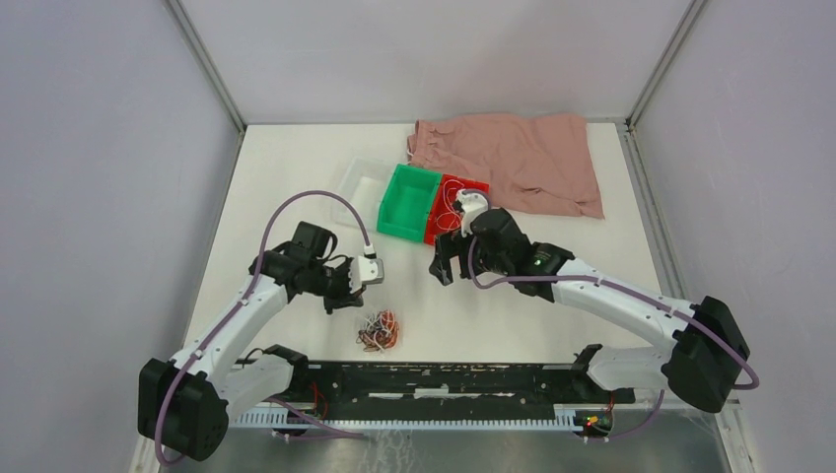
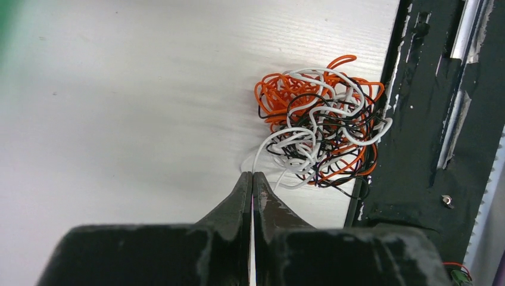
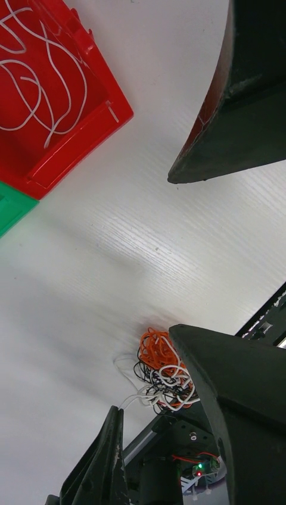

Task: Untangle the cables
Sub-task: Untie the cable.

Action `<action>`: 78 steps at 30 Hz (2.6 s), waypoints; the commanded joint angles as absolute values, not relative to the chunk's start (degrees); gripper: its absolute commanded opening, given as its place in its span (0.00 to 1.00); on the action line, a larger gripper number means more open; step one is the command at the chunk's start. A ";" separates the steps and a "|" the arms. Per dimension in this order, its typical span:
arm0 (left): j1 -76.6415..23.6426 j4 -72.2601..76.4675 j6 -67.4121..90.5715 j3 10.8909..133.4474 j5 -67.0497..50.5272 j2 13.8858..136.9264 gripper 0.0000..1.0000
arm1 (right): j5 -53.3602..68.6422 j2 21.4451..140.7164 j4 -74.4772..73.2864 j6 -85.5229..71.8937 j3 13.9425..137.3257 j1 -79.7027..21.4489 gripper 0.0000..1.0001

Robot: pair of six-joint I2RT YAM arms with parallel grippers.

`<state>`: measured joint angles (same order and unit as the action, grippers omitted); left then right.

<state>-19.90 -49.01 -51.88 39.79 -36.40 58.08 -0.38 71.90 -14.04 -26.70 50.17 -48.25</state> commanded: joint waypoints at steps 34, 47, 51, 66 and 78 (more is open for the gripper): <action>-20.10 -53.12 -41.12 61.18 -38.91 50.38 0.03 | 7.12 84.09 21.64 -19.27 54.84 -59.15 0.86; -20.10 -57.84 -41.22 65.00 -42.25 52.08 0.03 | 0.00 86.01 25.80 -18.88 56.19 -59.21 0.80; -20.13 -57.89 -40.21 65.51 -42.69 52.03 0.03 | -0.63 86.26 26.15 -19.10 55.53 -59.32 0.80; -20.16 -56.61 -38.97 68.39 -42.54 52.92 0.03 | -1.39 73.57 24.95 -25.79 44.80 -54.82 0.86; -20.13 -53.09 -36.61 70.90 -42.17 53.40 0.03 | 24.70 73.20 34.47 -27.60 46.02 -54.61 0.83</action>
